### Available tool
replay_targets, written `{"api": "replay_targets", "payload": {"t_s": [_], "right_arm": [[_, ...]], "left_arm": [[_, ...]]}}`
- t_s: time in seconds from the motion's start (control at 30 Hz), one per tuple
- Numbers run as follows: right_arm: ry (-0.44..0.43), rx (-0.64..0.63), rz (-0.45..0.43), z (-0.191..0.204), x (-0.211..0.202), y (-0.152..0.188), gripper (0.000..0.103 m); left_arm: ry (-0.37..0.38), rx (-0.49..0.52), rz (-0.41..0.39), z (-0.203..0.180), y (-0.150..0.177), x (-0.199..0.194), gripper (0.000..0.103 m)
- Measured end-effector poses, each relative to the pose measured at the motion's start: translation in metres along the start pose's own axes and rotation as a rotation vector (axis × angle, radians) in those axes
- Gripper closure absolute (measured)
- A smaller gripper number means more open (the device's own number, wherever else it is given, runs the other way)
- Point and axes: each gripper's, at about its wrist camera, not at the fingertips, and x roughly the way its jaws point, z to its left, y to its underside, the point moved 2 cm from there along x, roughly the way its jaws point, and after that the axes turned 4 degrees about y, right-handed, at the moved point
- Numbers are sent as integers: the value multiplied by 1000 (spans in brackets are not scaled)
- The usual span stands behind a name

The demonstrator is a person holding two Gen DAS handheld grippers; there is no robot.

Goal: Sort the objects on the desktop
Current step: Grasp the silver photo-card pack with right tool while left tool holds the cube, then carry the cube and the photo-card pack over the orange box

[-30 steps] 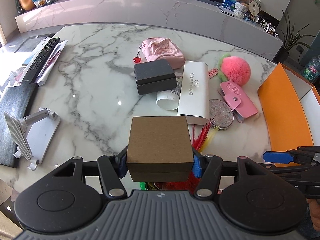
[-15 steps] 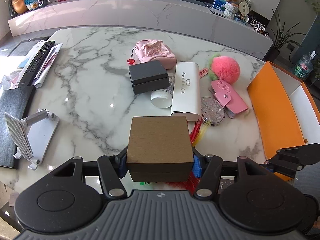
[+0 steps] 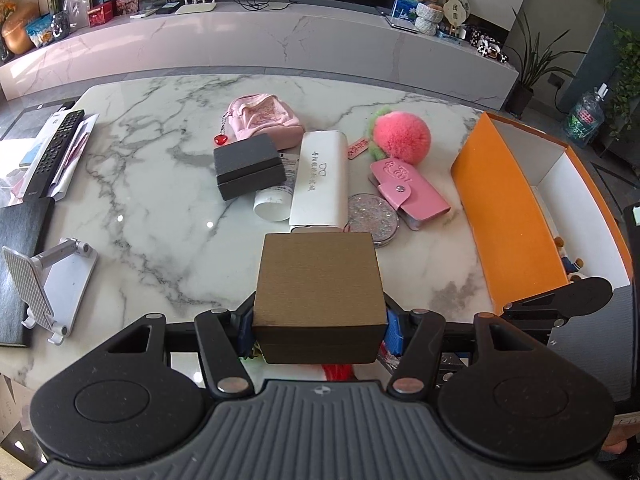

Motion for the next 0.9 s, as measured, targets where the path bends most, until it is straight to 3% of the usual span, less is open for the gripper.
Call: {"api": "replay_targets", "payload": {"t_s": [0.27, 0.5, 0.67, 0.9], "right_arm": [[3, 171, -195, -56, -84, 1, 79], [115, 309, -339, -127, -140, 14, 79], [177, 424, -358, -182, -144, 27, 79], [202, 565, -311, -249, -111, 39, 79]], "left_arm": [[87, 73, -55, -54, -29, -14, 35], [149, 173, -91, -117, -64, -6, 35], [178, 234, -70, -163, -83, 21, 35], [185, 280, -1, -218, -108, 79, 35]]}}
